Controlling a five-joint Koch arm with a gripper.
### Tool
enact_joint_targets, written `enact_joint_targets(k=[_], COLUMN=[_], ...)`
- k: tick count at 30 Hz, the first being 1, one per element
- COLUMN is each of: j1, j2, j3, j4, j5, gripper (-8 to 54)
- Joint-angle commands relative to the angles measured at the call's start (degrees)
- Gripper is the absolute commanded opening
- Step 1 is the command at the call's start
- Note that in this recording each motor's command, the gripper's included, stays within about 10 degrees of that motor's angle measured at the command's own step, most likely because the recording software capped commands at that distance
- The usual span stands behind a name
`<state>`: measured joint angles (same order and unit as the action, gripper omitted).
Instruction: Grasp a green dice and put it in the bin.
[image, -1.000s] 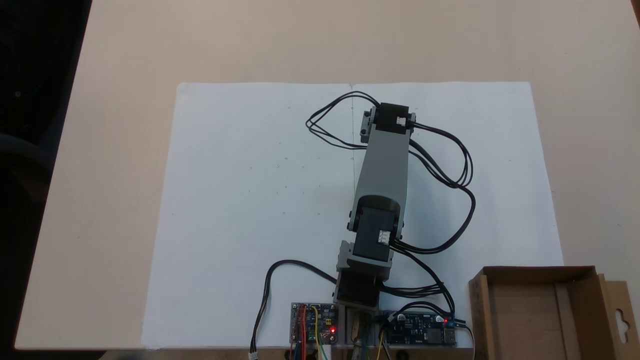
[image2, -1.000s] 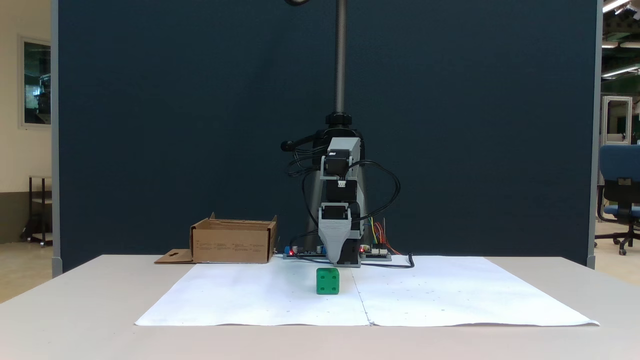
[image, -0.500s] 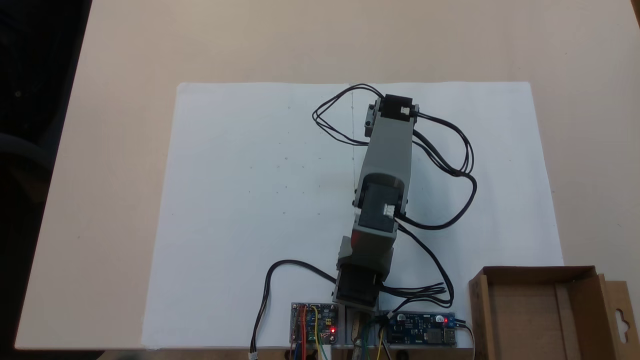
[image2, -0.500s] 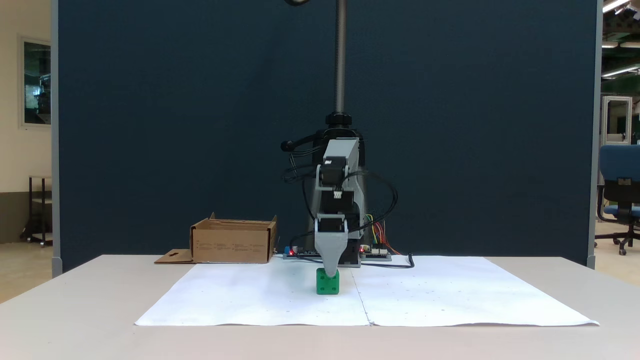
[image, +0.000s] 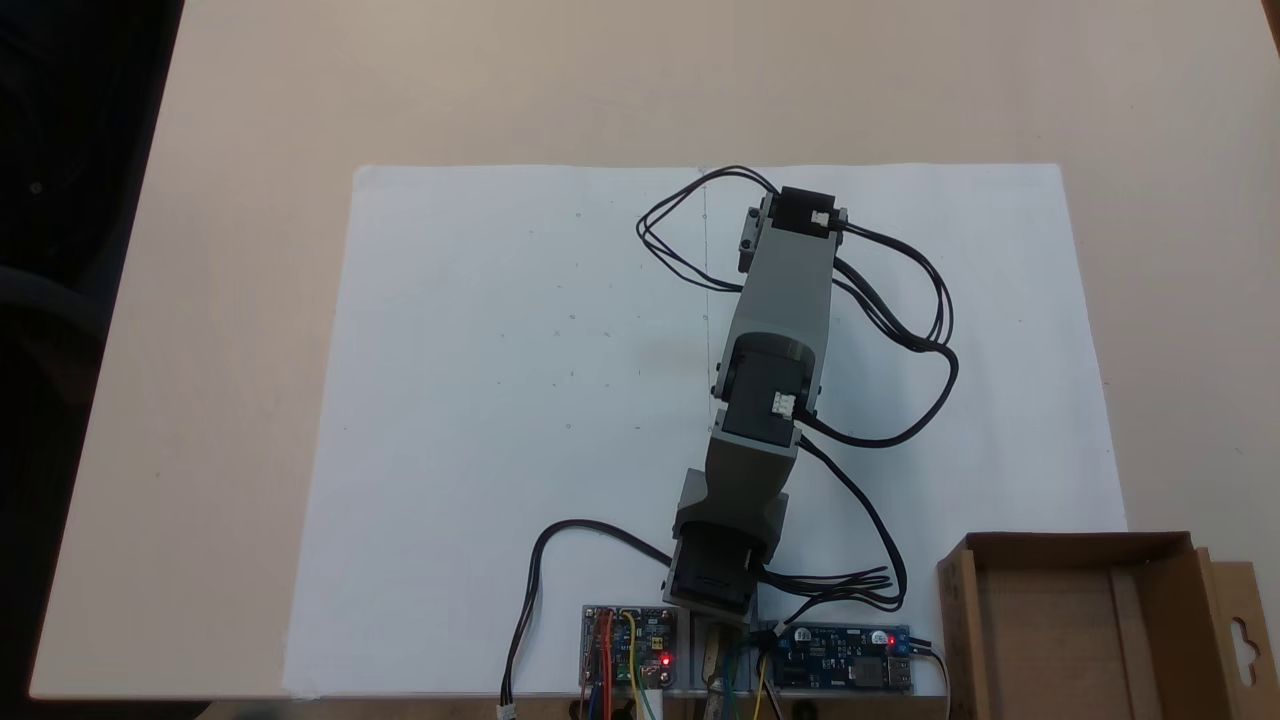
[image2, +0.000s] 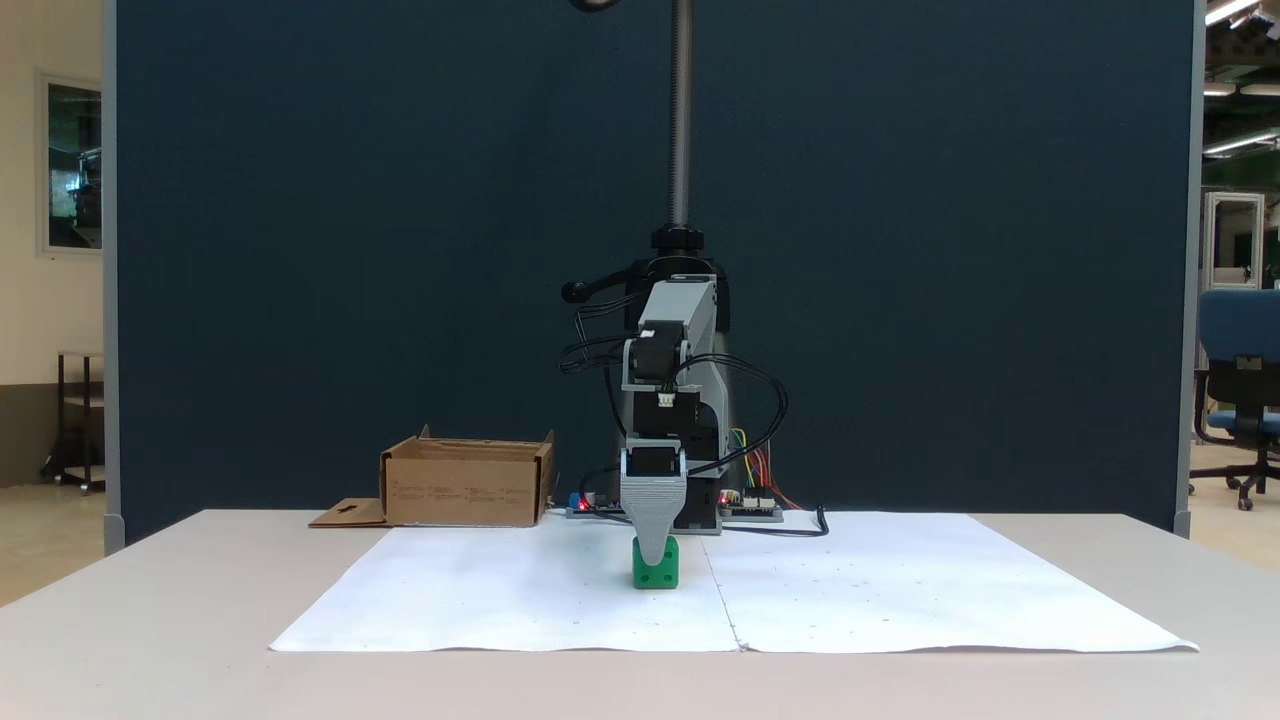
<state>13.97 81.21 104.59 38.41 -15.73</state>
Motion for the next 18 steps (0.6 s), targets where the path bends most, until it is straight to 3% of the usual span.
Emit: enact_joint_targets(k=[1,18], j1=[0.88,1.32], j2=[1.14,-0.09], j3=[-2.11,-1.76], j4=[0.79,0.79], j5=[0.70,7.56], gripper=[41.9,41.5])
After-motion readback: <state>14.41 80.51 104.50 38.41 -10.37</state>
